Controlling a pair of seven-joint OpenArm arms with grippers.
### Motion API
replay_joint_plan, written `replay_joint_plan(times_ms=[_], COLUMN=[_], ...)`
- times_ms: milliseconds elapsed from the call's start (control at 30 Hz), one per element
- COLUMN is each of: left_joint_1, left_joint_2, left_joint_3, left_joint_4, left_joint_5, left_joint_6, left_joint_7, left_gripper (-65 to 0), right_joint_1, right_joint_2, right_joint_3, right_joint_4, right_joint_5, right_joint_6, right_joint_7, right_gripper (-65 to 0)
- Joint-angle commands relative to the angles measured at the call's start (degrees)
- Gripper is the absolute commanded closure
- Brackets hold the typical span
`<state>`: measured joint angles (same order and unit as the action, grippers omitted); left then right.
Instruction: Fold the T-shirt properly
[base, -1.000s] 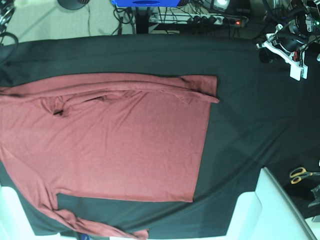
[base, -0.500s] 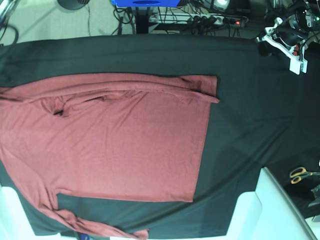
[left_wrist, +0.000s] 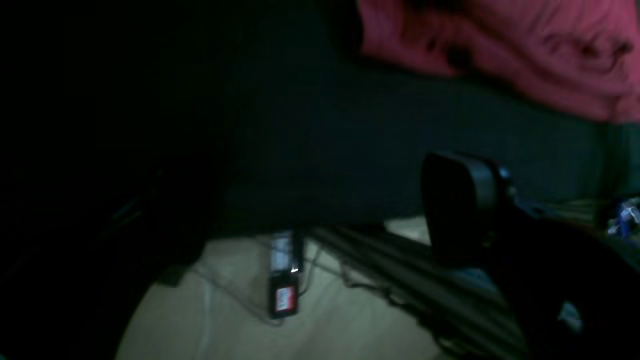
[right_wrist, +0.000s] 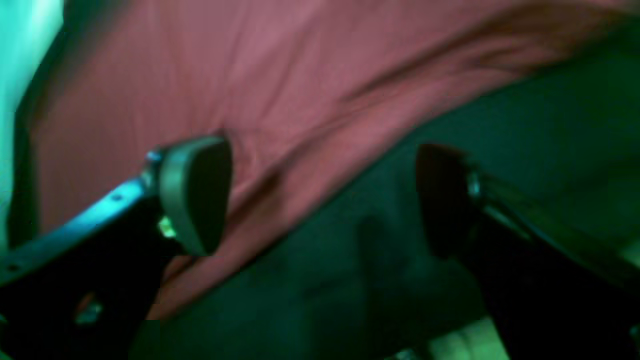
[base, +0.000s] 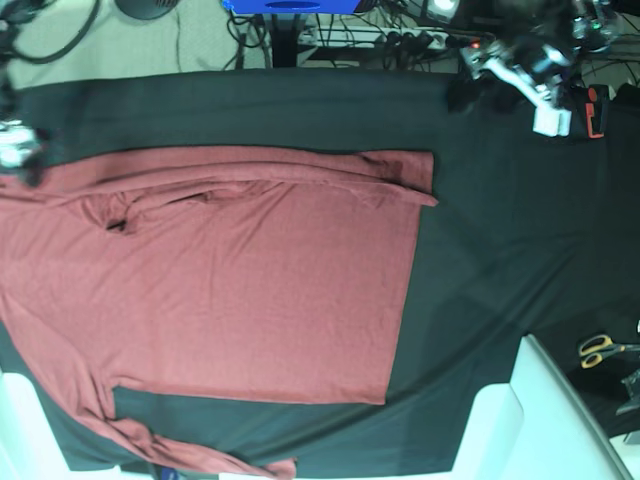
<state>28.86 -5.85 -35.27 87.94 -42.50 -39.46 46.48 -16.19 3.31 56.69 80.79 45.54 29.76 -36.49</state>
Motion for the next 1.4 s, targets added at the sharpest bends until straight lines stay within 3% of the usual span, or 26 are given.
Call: replay_joint_plan(times_ms=[0,100,200,333,433,600,700,1000,1067,1133,1200,1367], left_joint_1=[-0.07,-1.57,-2.18,-2.27,-2.09,-0.86,-0.86,-0.16,-0.25,-0.51,-0.6,-1.83], left_joint_2=[0.18,1.23,1.32,1.32,1.06,1.06,1.06,0.97,1.06,1.06,1.14,1.32], left_joint_3=[-0.38,-0.38,-0.29,-0.29,-0.38,-0.56,-0.82,-0.91,-0.91,-0.73,-0.47,-0.38], left_joint_4=[0.37,-0.78,-1.48,-1.74,-1.74,-1.48,-1.74,-1.74,-1.74,-1.74,-1.66,-1.83], left_joint_5=[-1.24,-1.06,-1.06,-1.06,-1.06,-1.06,-1.06,-1.06,-1.06,-1.06,-1.06,-1.06], left_joint_6=[-0.54,-0.54,-0.54,-0.54,-0.54,-0.54,-0.54,-0.54,-0.54,-0.54,-0.54,-0.54], left_joint_7=[-0.98,-0.98,-0.98,-0.9,-0.9,-0.9,-0.9,-0.98,-0.98,-0.98,-0.98,-0.98], left_gripper=[-61.7,-61.7,-61.7,-61.7,-61.7,-61.7,-61.7,-61.7,-61.7,-61.7,-61.7,-61.7], right_joint_1=[1.28,6.47,10.51,15.0,17.37,21.06,22.65,23.7,23.7,23.7,23.7,23.7], right_joint_2=[2.45,7.02,12.12,17.92,21.08,23.11,23.11,23.02,22.93,22.93,22.93,23.11], right_joint_3=[3.14,9.38,11.14,10.79,6.83,0.5,-0.55,-0.73,-0.73,-0.73,-0.73,-0.73], right_joint_4=[-2.51,-12.44,-24.31,-38.02,-44.88,-52.44,-53.76,-53.94,-53.94,-53.94,-54.38,-56.31], right_joint_5=[2.51,3.56,3.56,3.56,3.47,3.56,3.56,3.56,3.56,3.56,3.56,3.56], right_joint_6=[0.7,0.7,0.7,0.97,0.97,0.97,0.97,0.53,0.53,0.53,0.53,0.53], right_joint_7=[-0.48,-4.35,-4.61,-0.56,3.65,9.63,10.07,10.07,10.07,10.07,10.07,10.07], right_gripper=[-56.3,-55.7,-55.5,-55.5,-55.5,-55.5,-54.9,-40.1,-29.7,-12.8,-1.4,-0.8])
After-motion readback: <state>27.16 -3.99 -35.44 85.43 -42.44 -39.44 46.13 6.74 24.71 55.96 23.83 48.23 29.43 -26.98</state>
